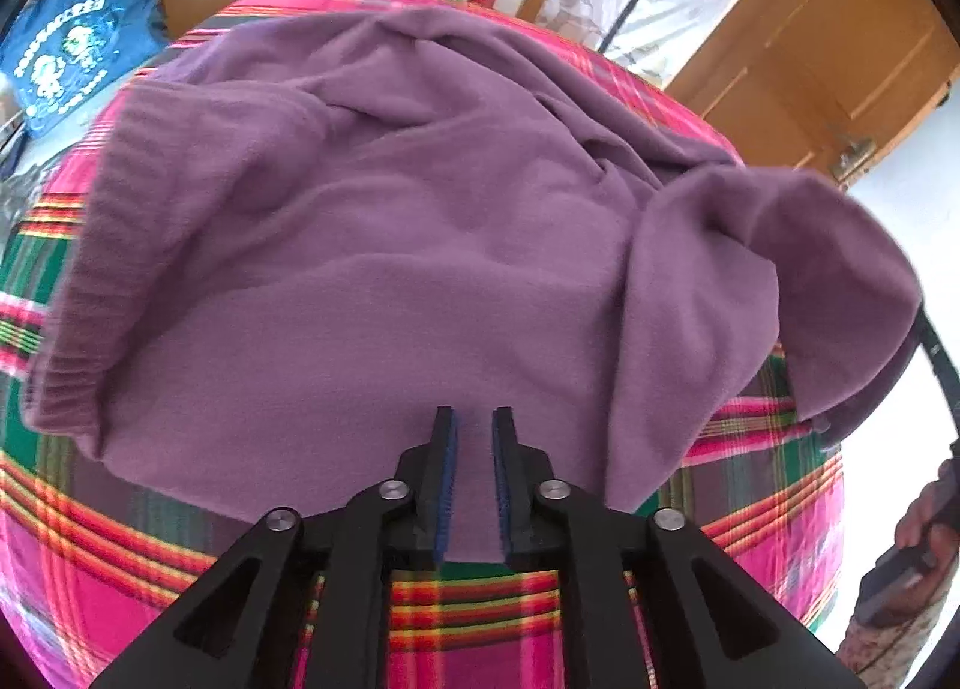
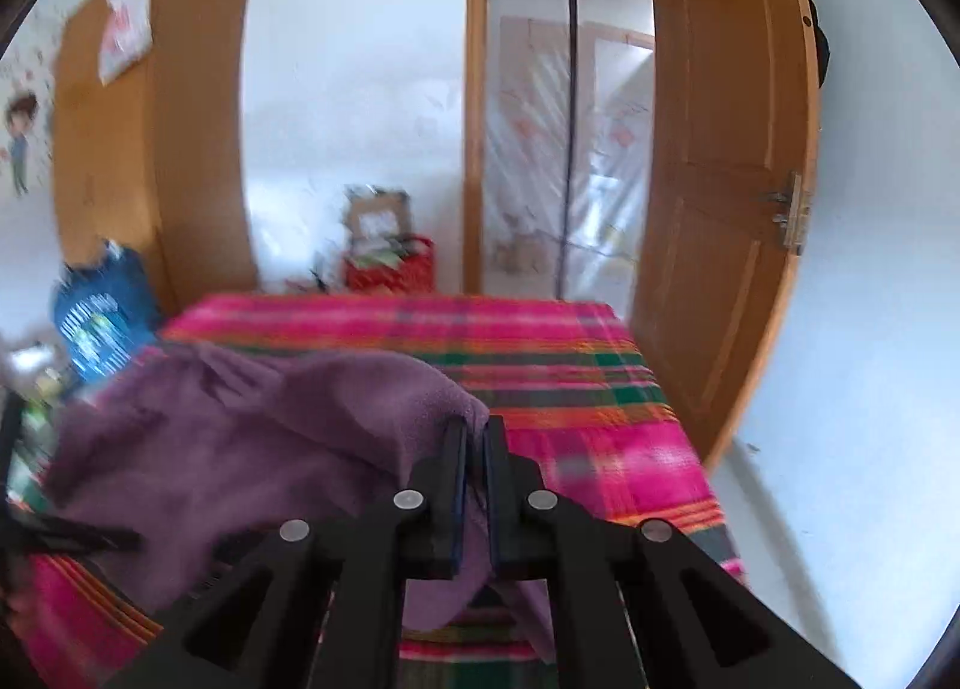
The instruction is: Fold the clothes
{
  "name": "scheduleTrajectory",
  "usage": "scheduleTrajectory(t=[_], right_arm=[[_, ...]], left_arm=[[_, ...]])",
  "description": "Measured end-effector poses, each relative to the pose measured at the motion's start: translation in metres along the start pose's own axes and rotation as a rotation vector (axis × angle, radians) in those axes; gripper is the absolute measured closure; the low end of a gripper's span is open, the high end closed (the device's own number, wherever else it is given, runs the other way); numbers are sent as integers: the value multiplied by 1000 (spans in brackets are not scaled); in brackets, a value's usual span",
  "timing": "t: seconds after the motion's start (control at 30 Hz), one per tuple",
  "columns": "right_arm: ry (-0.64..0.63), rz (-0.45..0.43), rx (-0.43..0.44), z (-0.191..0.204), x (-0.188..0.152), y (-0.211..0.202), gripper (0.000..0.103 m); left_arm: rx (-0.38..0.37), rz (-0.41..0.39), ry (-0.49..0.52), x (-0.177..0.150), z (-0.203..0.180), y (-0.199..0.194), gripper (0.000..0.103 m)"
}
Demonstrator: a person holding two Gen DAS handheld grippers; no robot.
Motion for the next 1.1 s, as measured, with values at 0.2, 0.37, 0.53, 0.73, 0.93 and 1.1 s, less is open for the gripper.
scheduleTrajectory(t=[0.2, 0.37, 0.53, 0.73, 0.93, 1.1], right_arm=[[-30, 25, -77, -5, -8, -10, 81], [-24, -20, -103, 3, -12, -36, 73], [20, -20, -6, 26, -19, -52, 73], [-14, 139, 201, 81, -54, -38, 70], [-19, 308, 373, 127, -94, -18, 69], [36, 398, 441, 145, -112, -3, 59]], left_arm=[[136, -95, -49, 12, 64, -31, 73], [238, -161, -128, 5, 118, -57, 66], [303, -148, -182, -2, 139, -18, 59], [267, -153, -227, -12, 152, -8, 57], [232, -161, -251, -15, 161, -14, 53], [102, -164, -335, -12, 171, -12, 49]])
Point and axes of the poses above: each gripper's, at about its wrist camera, not at the fingertips, and y roughly the way its jaws point, z to its left, x to its top, the point moved 5 cm from there along y, roughly the way its jaws point, and after that the axes turned 7 degrees about y, right-handed, at the moved point
